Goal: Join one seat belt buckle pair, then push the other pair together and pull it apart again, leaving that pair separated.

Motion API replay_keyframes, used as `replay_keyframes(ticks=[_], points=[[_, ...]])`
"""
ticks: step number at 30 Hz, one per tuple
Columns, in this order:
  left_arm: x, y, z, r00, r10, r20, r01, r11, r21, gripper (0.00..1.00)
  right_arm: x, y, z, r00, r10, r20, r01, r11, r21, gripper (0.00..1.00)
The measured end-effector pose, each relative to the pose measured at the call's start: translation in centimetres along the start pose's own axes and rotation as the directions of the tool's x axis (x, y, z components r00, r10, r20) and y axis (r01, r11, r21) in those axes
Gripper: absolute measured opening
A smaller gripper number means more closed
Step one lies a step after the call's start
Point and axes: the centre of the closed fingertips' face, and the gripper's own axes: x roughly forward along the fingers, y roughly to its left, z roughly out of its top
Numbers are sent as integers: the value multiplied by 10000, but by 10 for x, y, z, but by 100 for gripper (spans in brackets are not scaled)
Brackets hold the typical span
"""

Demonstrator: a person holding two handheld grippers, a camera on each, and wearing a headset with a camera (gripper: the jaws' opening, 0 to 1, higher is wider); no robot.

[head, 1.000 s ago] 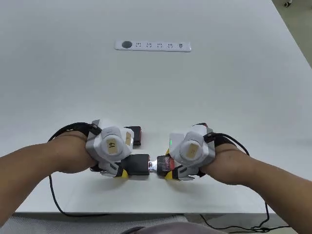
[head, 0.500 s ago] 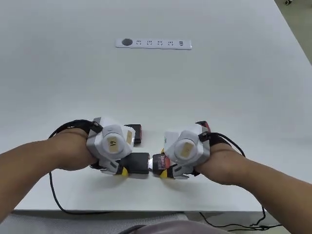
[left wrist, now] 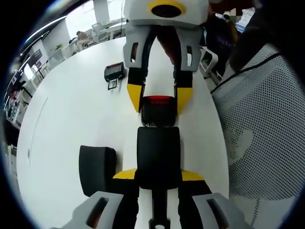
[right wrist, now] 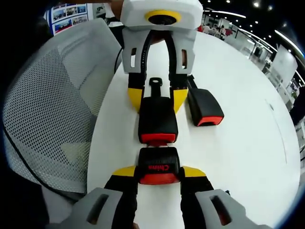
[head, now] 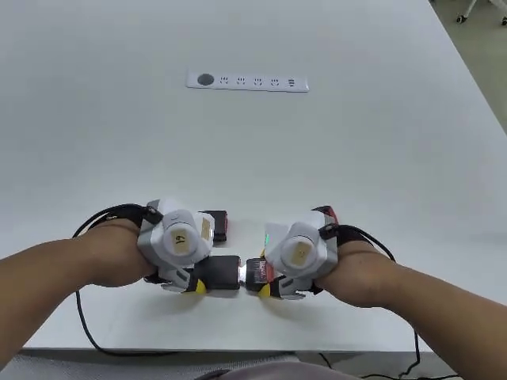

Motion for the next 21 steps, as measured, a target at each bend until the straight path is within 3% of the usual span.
replay_keyframes(ticks=[21], points=[[-2, 0, 2, 10000, -40, -7, 40, 10000, -48, 31, 6, -6, -1, 9999, 132, -30, -132, 9999, 96, 31]])
